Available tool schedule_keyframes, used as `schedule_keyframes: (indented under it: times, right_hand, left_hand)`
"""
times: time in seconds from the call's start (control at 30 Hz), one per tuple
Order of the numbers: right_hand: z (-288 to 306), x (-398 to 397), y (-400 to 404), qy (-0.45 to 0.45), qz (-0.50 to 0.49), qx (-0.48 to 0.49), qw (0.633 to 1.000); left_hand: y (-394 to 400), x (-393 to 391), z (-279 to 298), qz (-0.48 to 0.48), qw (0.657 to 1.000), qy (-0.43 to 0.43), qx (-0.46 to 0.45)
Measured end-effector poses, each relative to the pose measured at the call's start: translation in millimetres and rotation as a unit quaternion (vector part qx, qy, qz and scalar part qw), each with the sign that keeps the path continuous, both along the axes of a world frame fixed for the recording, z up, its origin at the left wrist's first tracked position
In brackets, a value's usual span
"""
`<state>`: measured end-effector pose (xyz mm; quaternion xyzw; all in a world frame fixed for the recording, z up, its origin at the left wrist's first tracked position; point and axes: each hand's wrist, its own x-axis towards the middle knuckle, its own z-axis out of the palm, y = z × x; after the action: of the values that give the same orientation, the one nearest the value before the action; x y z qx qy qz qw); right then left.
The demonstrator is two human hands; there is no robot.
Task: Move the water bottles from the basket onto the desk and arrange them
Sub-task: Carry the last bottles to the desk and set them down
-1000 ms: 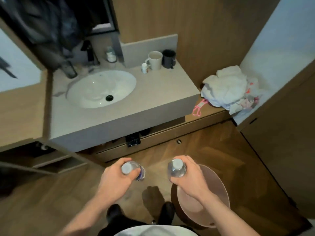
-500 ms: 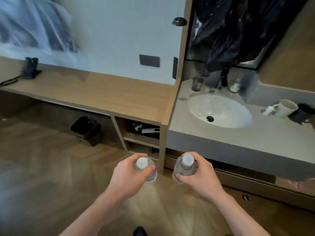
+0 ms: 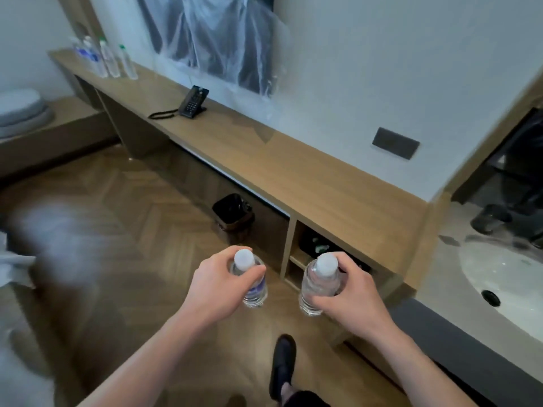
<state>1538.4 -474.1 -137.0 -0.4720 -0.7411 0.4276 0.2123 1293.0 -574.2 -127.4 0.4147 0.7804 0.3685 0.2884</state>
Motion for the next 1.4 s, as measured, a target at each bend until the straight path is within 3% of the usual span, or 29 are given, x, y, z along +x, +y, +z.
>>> schedule_keyframes:
  times: [0.5,0.83,1.4]
  right_hand:
    - [-18.9,-264.9,187.1,0.000,0.192,-0.029,0.981]
    - [1.9,-471.0,237.3,0.011,0.298,-0.001,0.955]
    - [15.4,-782.1,255.9,0.052,0.254,-0.006,0.966]
  left_hand:
    - [101.2,-225.1,14.5,0.161,0.986,0.033,-0.024]
    - [106.3,-391.0,16.5,0.271,0.963,0.008,0.006]
    - [151.3,-727.4,37.3,0.234,0.972,0.014,0.016]
